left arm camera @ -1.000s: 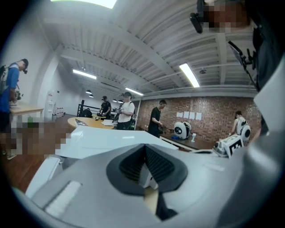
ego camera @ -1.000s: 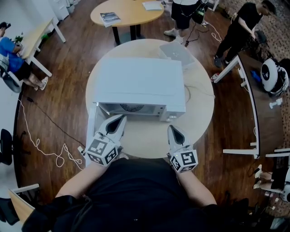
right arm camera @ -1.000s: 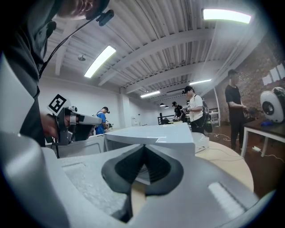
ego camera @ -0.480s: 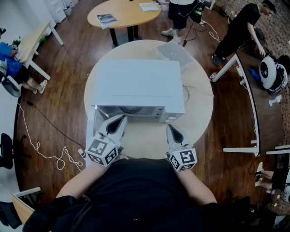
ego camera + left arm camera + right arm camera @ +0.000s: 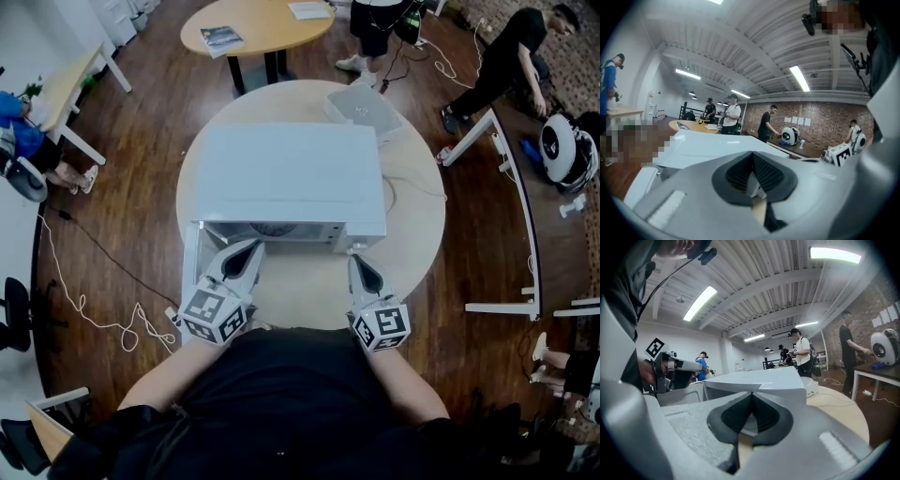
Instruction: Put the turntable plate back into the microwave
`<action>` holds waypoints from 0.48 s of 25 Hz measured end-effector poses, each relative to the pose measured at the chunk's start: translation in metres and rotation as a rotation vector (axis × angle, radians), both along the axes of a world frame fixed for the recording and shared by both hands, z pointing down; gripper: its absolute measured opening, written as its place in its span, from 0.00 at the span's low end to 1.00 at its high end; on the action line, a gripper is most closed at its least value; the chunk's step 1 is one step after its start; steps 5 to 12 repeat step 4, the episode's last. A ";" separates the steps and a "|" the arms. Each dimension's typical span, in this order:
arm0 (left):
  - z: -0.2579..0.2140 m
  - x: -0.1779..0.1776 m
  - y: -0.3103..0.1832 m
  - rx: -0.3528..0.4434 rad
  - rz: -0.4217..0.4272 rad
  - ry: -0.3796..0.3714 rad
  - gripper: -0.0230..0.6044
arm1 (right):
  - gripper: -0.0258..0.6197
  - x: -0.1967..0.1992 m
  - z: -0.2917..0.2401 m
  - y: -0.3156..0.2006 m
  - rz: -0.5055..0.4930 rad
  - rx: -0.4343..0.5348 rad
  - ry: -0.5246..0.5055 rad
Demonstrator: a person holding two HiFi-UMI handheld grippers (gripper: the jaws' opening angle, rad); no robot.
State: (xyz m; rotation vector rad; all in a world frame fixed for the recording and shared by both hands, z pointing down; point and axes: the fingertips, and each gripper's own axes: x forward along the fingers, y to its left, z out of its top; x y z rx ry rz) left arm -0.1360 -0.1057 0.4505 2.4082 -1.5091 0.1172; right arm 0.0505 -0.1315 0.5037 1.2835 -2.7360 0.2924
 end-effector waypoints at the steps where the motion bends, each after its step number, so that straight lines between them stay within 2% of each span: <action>1: 0.001 -0.001 0.000 -0.002 0.002 -0.002 0.04 | 0.04 0.001 0.002 -0.001 0.006 -0.005 0.001; 12: 0.002 -0.003 0.000 -0.010 0.006 -0.008 0.04 | 0.04 0.004 0.007 -0.003 0.026 -0.020 0.003</action>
